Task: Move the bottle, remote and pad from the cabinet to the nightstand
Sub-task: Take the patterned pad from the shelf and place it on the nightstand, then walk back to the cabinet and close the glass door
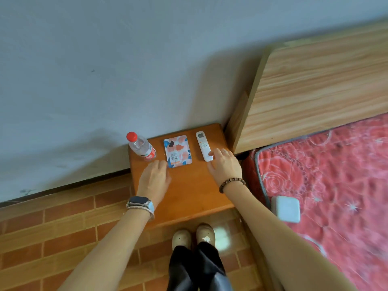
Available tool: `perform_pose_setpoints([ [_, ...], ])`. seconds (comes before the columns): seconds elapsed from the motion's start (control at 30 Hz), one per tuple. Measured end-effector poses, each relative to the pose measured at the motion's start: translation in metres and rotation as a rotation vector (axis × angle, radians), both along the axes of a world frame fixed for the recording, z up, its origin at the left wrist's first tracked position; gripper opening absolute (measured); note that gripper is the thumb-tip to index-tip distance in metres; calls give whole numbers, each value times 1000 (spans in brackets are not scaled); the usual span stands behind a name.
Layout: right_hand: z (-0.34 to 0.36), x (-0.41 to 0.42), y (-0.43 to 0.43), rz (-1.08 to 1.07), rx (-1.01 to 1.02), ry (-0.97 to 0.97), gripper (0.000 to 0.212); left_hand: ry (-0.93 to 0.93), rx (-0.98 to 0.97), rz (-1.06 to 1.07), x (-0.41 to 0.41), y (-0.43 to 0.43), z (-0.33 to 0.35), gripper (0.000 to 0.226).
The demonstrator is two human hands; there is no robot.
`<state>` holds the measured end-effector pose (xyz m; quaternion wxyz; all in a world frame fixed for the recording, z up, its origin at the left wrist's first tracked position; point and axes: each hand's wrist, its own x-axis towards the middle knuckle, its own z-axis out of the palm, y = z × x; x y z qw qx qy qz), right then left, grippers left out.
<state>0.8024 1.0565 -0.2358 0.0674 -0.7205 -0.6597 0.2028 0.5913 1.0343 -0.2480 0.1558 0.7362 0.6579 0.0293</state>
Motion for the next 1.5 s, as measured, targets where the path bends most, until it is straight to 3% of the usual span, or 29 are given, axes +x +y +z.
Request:
perform_pose_setpoints([
  [0.33, 100, 5, -68, 113, 48, -24, 24, 29, 91, 91, -50, -61, 112, 19],
  [0.7, 132, -10, -98, -10, 76, 11, 22, 34, 110, 6, -77, -78, 139, 18],
  [1.13, 147, -65, -175, -355, 49, -78, 25, 15, 94, -498, -91, -26, 143, 29],
  [1.23, 154, -74, -219, -505, 69, -74, 26, 19, 127, -646, -69, -24, 152, 36],
  [1.5, 178, -77, -365, -1020, 81, -71, 26, -108, 232, -1137, 32, -95, 174, 19],
])
